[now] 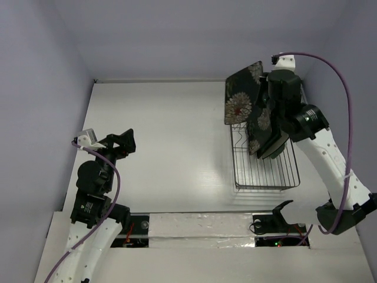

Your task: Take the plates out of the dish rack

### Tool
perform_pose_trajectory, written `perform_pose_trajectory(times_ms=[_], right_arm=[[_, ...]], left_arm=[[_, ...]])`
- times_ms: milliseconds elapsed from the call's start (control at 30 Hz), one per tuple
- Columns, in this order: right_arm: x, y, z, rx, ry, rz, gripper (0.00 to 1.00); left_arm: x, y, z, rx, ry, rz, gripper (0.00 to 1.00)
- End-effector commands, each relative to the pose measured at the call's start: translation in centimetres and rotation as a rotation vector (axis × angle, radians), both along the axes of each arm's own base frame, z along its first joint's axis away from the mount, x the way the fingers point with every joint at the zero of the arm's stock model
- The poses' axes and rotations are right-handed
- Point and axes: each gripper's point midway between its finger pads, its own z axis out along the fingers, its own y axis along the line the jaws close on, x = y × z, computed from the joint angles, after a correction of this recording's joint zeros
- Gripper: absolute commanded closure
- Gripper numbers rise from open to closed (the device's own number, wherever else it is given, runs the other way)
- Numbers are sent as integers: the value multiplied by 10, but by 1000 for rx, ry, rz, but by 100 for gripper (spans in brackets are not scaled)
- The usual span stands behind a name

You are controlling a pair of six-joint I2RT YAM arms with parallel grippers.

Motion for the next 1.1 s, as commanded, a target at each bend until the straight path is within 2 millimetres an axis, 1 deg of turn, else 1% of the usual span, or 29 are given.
perform_pose_trajectory(times_ms=[0, 33, 67, 100, 133, 167, 200, 233, 267, 300, 333, 367, 400, 433, 467, 500, 533, 567, 600, 633, 667, 700, 800, 833, 900, 933, 967, 1000, 1067], right_arm=[[28, 95, 42, 324, -205, 244, 100], [25, 122, 39, 364, -196, 317, 100], [28, 139, 36, 419, -192, 343, 100], [38, 159, 22, 440, -164, 365, 100], [42, 179, 29, 493, -190, 414, 100], [42, 197, 26, 522, -183, 449, 100], [46, 211, 30, 574, -179, 463, 100], [58, 230, 16, 594, -161, 475, 100], [61, 242, 14, 632, -152, 478, 100], [64, 253, 15, 665, -162, 489, 100], [76, 266, 2, 684, -146, 492, 100], [81, 274, -5, 706, -135, 493, 100], [87, 282, -8, 764, -126, 486, 100], [88, 293, -13, 789, -110, 493, 100], [99, 306, -41, 789, -66, 487, 100], [104, 313, -49, 813, -44, 481, 100], [106, 324, -47, 829, -43, 497, 100], [116, 335, -75, 818, -2, 488, 100], [120, 341, -85, 823, 21, 483, 100], [119, 350, -93, 830, 43, 492, 100], [120, 358, -93, 846, 52, 519, 100], [121, 370, -111, 853, 82, 522, 100], [124, 382, -129, 886, 117, 504, 100], [123, 390, -146, 892, 146, 497, 100], [125, 395, -163, 934, 180, 474, 100], [121, 400, -176, 938, 202, 472, 100], [120, 400, -181, 945, 208, 463, 99], [120, 399, -187, 957, 219, 451, 97], [118, 398, -203, 959, 240, 438, 87]], left_arm=[[-1, -2, 9, -11, -39, -8, 23], [0, -2, 8, -10, -36, -8, 23], [0, -2, 8, -9, -35, -8, 23], [0, -2, 8, -11, -35, -8, 23], [1, -2, 7, -10, -33, -8, 23], [0, -2, 8, -9, -33, -8, 23], [1, -2, 7, -8, -32, -8, 23], [0, -2, 8, -9, -33, -8, 23], [0, -2, 8, -9, -33, -8, 23], [0, -2, 8, -10, -33, -8, 23], [0, -2, 8, -9, -33, -8, 23], [0, -2, 8, -9, -33, -8, 23], [0, -2, 8, -9, -33, -8, 23], [0, -2, 8, -9, -33, -8, 23], [0, -2, 9, -10, -36, -8, 24], [0, -2, 9, -10, -36, -8, 24], [0, -2, 8, -9, -33, -8, 24], [0, -2, 8, -9, -33, -8, 24], [0, -2, 8, -9, -33, -8, 24], [0, -2, 8, -9, -33, -8, 24], [0, -2, 7, -8, -32, -8, 24], [1, -2, 7, -8, -32, -8, 24], [1, -2, 7, -8, -30, -8, 24], [1, -2, 6, -6, -27, -8, 24], [1, -2, 7, -8, -29, -8, 24], [2, -2, 6, -7, -27, -8, 24], [2, -2, 6, -7, -26, -8, 24], [2, -2, 7, -8, -29, -8, 24], [1, -4, 5, -6, -23, -17, 24]])
